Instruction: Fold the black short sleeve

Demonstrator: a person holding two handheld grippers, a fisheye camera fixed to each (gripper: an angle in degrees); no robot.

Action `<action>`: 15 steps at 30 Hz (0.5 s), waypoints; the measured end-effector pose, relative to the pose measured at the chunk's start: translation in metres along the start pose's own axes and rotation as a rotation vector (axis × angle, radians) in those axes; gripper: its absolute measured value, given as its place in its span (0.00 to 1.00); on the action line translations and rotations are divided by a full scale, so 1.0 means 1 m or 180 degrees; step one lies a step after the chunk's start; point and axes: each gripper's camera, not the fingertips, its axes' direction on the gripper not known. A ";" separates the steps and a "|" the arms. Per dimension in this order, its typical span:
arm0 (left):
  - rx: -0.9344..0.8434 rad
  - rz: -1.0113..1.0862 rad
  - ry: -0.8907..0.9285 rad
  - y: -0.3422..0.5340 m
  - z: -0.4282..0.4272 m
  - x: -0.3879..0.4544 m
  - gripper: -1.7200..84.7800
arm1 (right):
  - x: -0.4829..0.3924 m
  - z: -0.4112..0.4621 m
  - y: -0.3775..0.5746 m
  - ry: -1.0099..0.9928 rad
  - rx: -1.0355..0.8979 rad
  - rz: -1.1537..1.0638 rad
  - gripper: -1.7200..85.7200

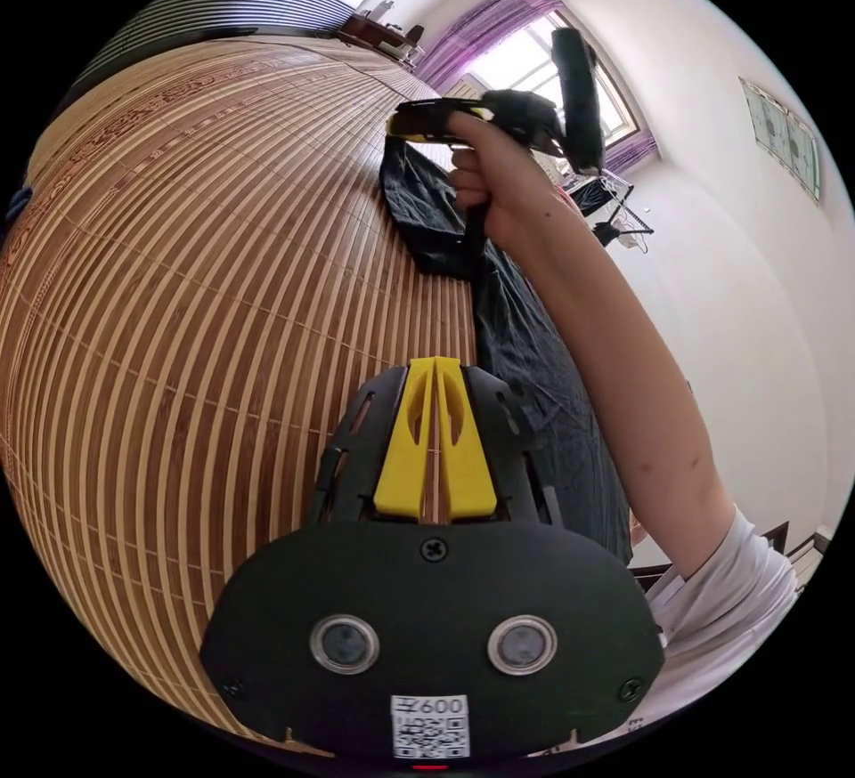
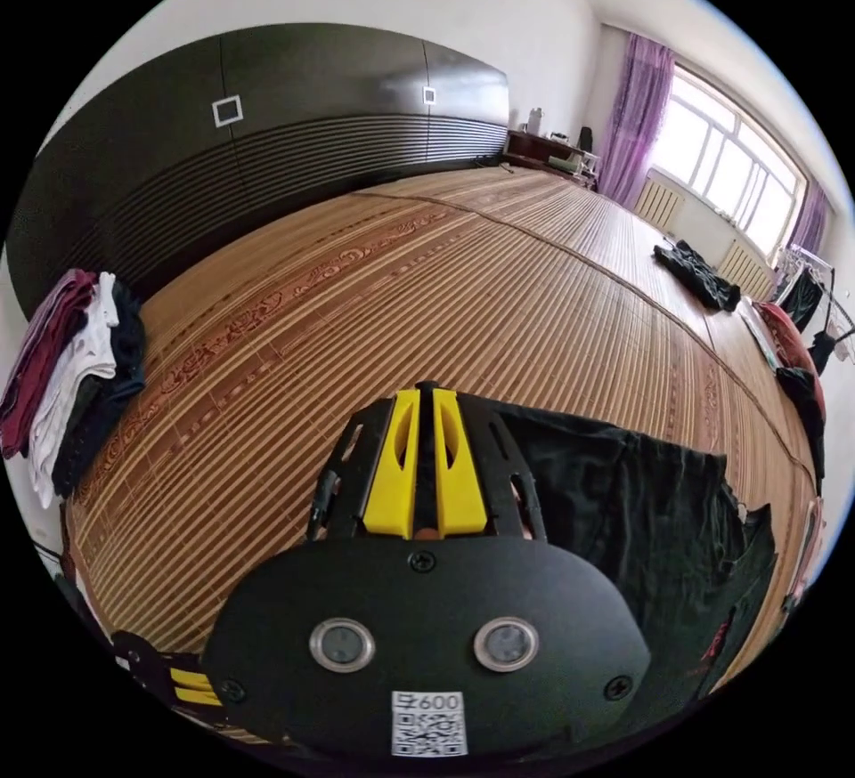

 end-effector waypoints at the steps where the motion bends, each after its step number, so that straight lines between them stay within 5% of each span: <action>1: 0.0000 -0.0005 0.0012 -0.002 -0.005 0.011 0.02 | 0.011 -0.019 0.001 0.0014 0.0167 -0.0039 0.01; 15: -0.0002 -0.0051 0.0093 -0.006 -0.040 0.123 0.02 | 0.204 -0.197 0.007 -0.0364 0.0829 0.0373 0.01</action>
